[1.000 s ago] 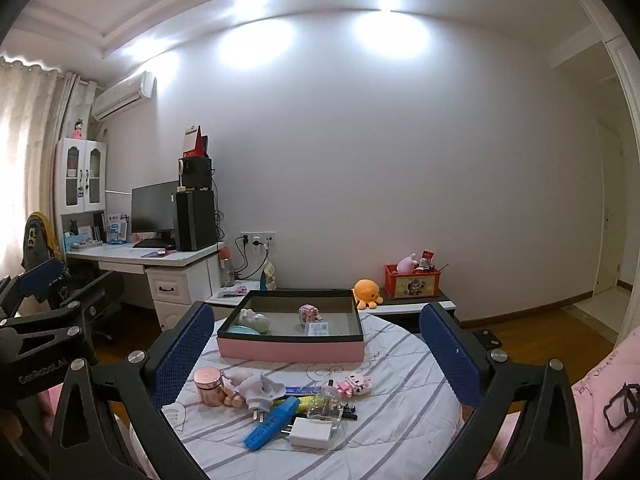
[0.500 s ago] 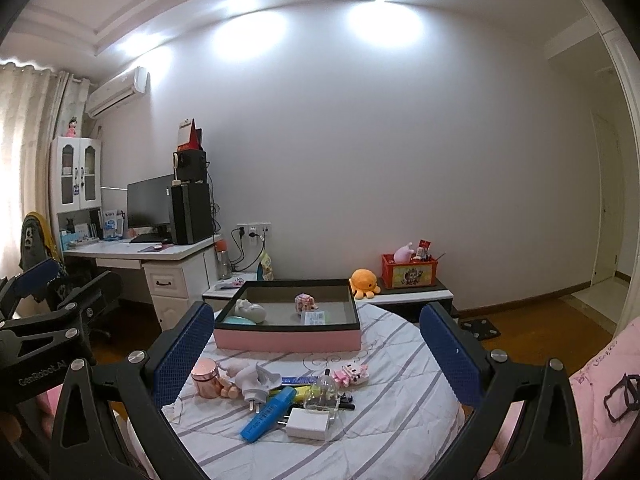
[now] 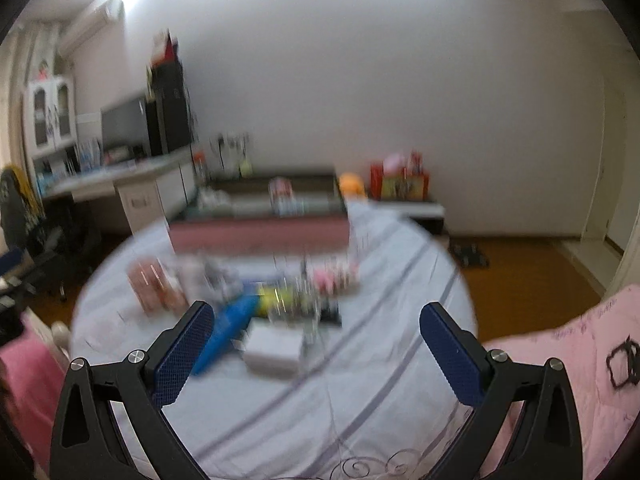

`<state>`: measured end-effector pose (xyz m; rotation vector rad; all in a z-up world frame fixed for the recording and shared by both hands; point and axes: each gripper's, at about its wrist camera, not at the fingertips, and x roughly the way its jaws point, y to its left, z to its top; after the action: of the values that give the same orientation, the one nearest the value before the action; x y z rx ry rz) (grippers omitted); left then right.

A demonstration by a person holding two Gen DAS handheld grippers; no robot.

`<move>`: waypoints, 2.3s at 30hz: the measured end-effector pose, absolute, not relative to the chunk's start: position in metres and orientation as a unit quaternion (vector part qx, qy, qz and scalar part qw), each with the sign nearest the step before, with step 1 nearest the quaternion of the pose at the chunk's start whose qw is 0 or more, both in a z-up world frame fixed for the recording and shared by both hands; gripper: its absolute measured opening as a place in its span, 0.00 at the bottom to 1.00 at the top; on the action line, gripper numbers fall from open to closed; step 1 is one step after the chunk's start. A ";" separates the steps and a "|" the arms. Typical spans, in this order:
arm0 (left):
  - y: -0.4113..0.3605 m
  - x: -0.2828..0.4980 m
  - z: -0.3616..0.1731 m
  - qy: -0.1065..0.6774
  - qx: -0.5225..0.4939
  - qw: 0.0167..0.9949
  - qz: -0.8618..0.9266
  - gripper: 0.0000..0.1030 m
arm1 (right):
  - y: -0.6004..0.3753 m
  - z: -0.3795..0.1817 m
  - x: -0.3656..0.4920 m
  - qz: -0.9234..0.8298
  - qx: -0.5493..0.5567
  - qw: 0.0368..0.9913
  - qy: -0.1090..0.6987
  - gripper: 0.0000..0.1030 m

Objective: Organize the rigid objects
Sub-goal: 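Withdraw both tools from the pink box back over the table, then grasp the rose-gold jar with the left tool while the right tool grasps the white charger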

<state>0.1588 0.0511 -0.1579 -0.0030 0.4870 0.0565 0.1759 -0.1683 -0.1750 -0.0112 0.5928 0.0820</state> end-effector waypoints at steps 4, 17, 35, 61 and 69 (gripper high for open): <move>0.057 0.172 -0.176 0.270 -0.001 0.962 0.034 1.00 | -0.164 -0.203 0.197 0.050 -0.009 0.939 0.340 1.00; 0.061 0.205 -0.196 0.310 0.000 0.950 0.032 1.00 | -0.159 -0.225 0.227 0.094 -0.015 0.915 0.392 0.77; 0.054 0.284 -0.231 0.372 -0.005 0.927 0.036 1.00 | -0.201 -0.220 0.230 0.090 0.002 0.918 0.386 0.63; 0.050 0.272 -0.230 0.379 0.006 0.925 -0.010 0.46 | -0.176 -0.229 0.248 0.068 -0.047 0.914 0.397 0.81; 0.047 0.266 -0.221 0.366 0.006 0.930 -0.018 0.46 | -0.189 -0.226 0.242 0.072 -0.020 0.923 0.378 0.67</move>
<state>0.2656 0.0469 -0.2211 0.0125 0.7494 -0.0372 0.2418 -0.1890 -0.2263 -0.0417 0.7769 0.1471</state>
